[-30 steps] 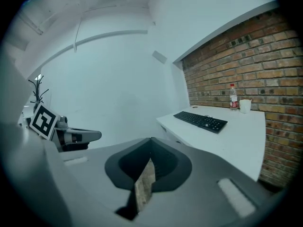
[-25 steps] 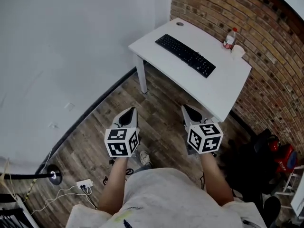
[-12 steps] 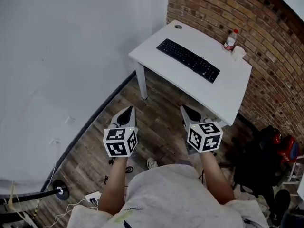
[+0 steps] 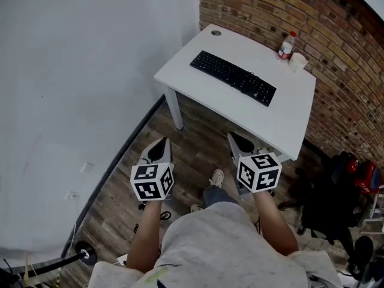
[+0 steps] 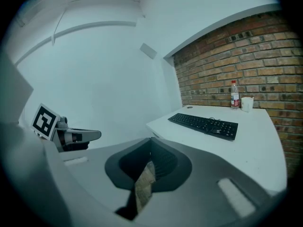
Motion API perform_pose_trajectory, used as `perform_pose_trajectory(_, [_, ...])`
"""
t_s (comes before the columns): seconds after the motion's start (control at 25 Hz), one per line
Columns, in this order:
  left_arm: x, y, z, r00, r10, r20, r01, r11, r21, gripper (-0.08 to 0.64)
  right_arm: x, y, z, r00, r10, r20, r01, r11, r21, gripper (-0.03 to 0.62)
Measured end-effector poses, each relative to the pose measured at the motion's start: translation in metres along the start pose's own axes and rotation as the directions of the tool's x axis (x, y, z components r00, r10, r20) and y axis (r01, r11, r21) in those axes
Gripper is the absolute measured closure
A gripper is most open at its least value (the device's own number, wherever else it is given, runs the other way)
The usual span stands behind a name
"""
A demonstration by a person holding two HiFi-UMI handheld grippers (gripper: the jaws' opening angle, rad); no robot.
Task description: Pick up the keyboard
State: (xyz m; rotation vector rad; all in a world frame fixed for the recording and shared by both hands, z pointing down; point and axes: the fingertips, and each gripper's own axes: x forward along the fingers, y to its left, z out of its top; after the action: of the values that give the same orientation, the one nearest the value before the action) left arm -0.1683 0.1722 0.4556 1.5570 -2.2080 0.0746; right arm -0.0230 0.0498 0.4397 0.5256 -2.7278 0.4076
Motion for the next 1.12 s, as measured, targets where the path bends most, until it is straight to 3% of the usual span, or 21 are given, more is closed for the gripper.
perform_pose_trajectory(0.52, [0.135,0.009,0.055,1.0,-0.016,-0.026,0.017,0.999,0.034,0.566,0.093,-0.092,0.049,1.0,-0.017,0.011,0.016,0.999,0.042,0.581])
perform_pose_trajectory(1.12, [0.268,-0.033,0.102,0.994,-0.064,-0.087,0.071,0.994,0.077,0.566,0.139,-0.212,0.084,0.998,-0.069,-0.009,0.069,0.991,0.111,0.581])
